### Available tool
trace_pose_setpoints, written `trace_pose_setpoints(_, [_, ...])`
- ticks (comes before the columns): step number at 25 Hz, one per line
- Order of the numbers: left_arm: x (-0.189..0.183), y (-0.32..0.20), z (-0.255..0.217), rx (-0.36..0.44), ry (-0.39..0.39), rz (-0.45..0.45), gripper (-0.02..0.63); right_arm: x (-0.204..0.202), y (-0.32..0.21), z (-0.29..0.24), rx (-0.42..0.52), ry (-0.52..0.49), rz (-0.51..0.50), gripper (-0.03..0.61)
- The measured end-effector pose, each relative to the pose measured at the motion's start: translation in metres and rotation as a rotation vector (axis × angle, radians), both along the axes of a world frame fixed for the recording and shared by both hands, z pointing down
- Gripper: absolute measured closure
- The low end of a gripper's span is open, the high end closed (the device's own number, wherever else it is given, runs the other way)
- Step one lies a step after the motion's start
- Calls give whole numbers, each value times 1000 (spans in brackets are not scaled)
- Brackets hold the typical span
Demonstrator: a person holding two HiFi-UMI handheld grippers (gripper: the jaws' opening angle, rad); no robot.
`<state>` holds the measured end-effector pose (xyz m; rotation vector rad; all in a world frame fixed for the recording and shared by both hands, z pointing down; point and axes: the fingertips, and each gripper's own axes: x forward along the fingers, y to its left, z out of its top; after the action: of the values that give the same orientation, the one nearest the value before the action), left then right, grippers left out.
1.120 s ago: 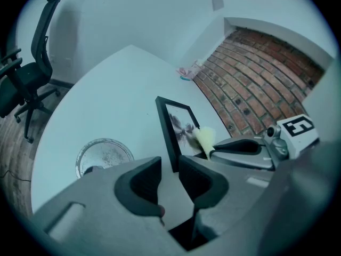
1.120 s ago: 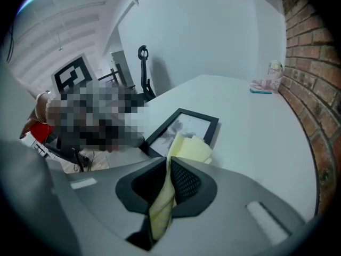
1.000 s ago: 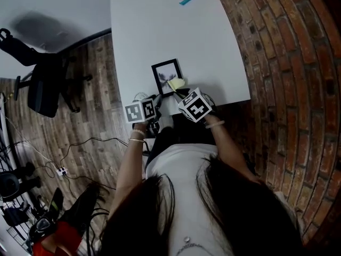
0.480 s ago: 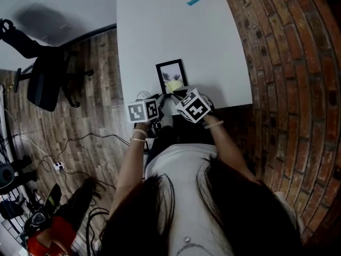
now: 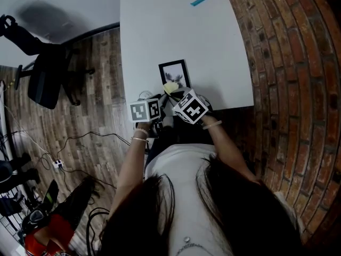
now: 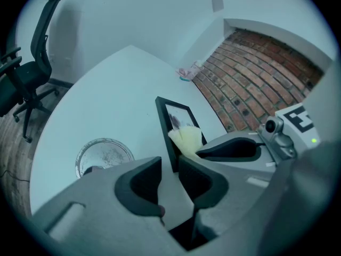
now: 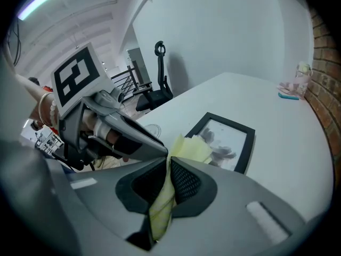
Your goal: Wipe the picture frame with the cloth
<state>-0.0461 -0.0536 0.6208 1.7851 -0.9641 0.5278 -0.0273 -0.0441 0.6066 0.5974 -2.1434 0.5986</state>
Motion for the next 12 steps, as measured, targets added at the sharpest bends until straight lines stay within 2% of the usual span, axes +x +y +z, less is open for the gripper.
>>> trace_pose_setpoints(8, [1, 0, 0, -2, 4, 8, 509, -4, 1, 0, -15, 1, -23, 549])
trace_pose_setpoints(12, [1, 0, 0, -2, 6, 8, 511, -6, -7, -9, 6, -27, -18, 549])
